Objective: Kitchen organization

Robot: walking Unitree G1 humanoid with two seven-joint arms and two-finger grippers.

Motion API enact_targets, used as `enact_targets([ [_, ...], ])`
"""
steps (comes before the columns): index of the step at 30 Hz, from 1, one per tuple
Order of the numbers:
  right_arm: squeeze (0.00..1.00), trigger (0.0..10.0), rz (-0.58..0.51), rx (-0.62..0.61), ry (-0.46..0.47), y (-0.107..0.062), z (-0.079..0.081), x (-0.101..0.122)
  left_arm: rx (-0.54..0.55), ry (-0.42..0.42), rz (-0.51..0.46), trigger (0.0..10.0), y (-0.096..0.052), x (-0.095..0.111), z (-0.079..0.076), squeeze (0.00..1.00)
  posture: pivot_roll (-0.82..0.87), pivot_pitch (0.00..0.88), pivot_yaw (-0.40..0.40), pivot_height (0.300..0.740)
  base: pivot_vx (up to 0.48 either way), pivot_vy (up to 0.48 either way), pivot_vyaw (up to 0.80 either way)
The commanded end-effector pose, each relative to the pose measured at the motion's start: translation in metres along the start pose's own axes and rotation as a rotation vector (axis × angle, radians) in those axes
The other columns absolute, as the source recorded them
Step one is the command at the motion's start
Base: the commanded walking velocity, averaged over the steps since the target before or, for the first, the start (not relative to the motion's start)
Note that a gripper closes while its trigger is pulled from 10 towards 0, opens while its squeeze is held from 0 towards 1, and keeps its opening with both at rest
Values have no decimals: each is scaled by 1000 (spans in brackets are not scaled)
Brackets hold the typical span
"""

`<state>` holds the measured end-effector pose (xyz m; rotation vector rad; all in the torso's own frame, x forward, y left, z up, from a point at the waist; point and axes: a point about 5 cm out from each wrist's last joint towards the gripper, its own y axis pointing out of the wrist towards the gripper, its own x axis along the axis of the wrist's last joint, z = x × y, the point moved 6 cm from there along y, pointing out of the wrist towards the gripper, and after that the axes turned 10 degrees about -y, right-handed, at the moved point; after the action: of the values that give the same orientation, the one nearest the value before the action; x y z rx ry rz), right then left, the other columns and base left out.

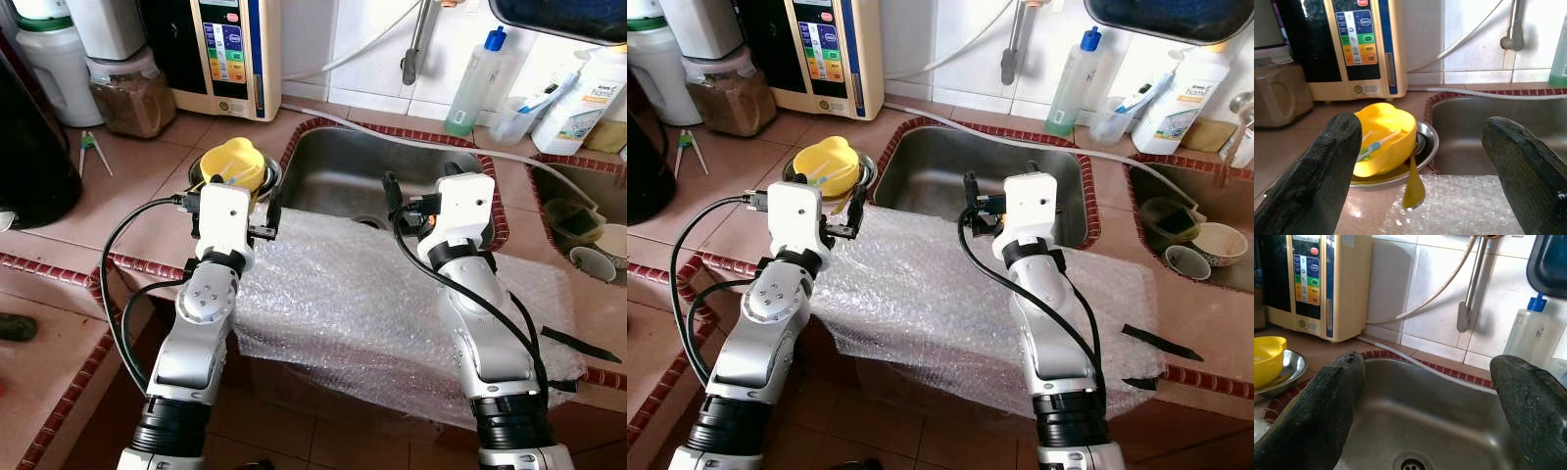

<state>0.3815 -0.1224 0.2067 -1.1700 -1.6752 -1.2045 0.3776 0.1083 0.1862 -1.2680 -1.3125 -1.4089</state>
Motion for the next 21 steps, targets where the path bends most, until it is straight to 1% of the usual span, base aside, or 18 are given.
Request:
enact_targets([
  [1, 0, 10000, 2, -20, 15, 3, -4, 1, -22, 2, -11, 10000, 0, 5, -4, 0, -17, 77, -36, 740, 0, 0, -481],
  [6, 0, 10000, 0, -20, 18, 2, -4, 1, -29, -3, -17, 10000, 1, 8, -3, 0, -18, 76, -35, 740, 0, 0, -654],
  [9, 0, 10000, 0, -22, 17, 2, -4, 1, -36, -3, -23, 10000, 1, 10, -3, 0, -20, 76, -35, 740, 0, 0, 0],
  [11, 0, 10000, 0, -23, 18, 2, -5, 1, -39, 19, -33, 10000, 1, 13, -3, 0, -20, 78, -34, 740, 0, 0, 0],
  [16, 0, 10000, 1, -24, 17, 1, -5, 1, -35, 8, -32, 10000, -1, 15, -4, 0, -15, 85, -32, 740, 0, 0, 0],
  [19, 0, 10000, 3, -22, 20, 1, -3, 0, -30, -15, -15, 10000, -3, 11, -3, 0, -11, 86, -32, 740, 0, 81, 0],
  [21, 0, 10000, 2, -21, 23, 1, -2, 0, -27, -10, -10, 10000, -3, 9, -2, 0, -14, 87, -31, 740, 0, 0, 0],
])
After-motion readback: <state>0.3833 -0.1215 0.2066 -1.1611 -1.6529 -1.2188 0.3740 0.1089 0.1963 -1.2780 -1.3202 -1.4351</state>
